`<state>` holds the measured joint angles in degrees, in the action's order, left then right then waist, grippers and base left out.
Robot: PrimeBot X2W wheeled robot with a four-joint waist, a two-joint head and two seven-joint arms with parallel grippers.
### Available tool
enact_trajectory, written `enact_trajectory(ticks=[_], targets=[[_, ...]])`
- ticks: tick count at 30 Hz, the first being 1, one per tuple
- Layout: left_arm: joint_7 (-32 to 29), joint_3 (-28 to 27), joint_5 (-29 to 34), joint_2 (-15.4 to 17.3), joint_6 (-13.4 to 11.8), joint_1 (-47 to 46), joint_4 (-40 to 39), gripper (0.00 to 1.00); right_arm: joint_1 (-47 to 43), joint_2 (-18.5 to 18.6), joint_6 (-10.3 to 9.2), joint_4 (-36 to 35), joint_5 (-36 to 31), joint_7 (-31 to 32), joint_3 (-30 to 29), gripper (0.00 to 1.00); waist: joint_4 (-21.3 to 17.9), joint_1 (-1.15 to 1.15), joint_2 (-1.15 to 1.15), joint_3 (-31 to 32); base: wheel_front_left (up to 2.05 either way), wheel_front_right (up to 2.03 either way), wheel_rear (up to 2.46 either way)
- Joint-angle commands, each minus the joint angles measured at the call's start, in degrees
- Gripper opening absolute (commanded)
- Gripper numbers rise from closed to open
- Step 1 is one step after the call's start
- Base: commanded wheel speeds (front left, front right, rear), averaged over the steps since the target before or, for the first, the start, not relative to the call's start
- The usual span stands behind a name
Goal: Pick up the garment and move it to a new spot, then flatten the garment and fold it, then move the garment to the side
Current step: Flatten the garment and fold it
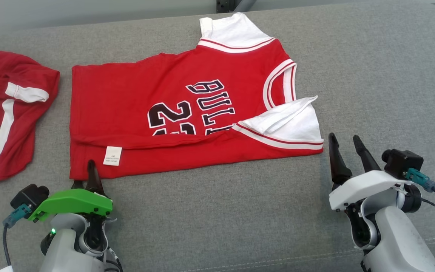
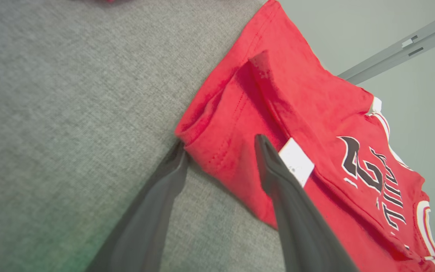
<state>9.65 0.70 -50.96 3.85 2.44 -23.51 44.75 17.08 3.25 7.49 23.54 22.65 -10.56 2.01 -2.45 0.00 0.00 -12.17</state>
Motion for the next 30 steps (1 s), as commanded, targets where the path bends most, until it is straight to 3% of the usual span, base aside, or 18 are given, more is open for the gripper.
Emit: enact_trajectory(ticks=[1,2,3,18,19,20,21,22,30], targets=[[-0.06,-0.10,-0.78,0.24,-0.23,-0.60,0.64,0.32,-0.38,-0.10,0.00,0.66,-0.48,0.64,0.07,1.00,-0.35,0.00,0.00,-0.30,0.00,0.00,0.00],[0.23,-0.12,-0.83,0.22,-0.03,-0.88,0.83,0.09,-0.16,-0.12,0.00,1.29,-0.37,1.19,0.09,1.00,-0.40,0.00,0.00,-0.39,0.00,0.00,0.00],[0.52,-0.15,-0.83,0.20,0.28,-1.15,0.95,0.00,0.16,-0.15,0.00,2.06,-0.12,1.74,0.13,1.00,-0.41,0.00,0.00,-0.48,0.00,0.00,0.00],[3.10,2.14,-1.42,-0.48,2.31,-2.93,2.44,0.00,8.58,-0.34,0.00,18.86,7.19,5.22,3.81,1.00,3.35,0.00,0.00,-0.85,0.00,0.00,0.00],[3.20,2.34,-1.39,-0.53,2.42,-2.99,2.55,0.00,9.15,-0.36,0.00,19.78,8.56,5.14,4.11,0.88,3.48,0.00,0.00,-0.83,0.00,0.00,0.00],[3.34,2.53,-1.32,-0.56,2.45,-3.06,2.63,0.00,9.75,-0.36,0.00,20.63,10.54,5.17,4.40,0.43,3.59,0.00,0.00,-0.80,0.00,0.00,0.00],[3.33,2.68,-1.30,-0.59,2.54,-3.11,2.70,0.00,10.27,-0.37,0.00,21.34,12.33,5.49,4.95,0.27,3.66,0.00,0.00,-0.77,0.00,0.00,0.00],[3.49,2.83,-1.47,-0.62,2.63,-3.12,2.78,0.00,10.86,-0.38,0.00,22.06,13.78,5.42,5.44,0.00,3.68,0.00,0.00,-0.73,0.00,0.00,0.00],[4.59,4.04,-2.47,-0.79,4.15,-1.29,-1.07,0.00,13.49,2.01,0.00,20.66,18.32,2.71,6.07,0.00,3.23,0.00,0.00,0.58,0.00,0.00,0.00]])
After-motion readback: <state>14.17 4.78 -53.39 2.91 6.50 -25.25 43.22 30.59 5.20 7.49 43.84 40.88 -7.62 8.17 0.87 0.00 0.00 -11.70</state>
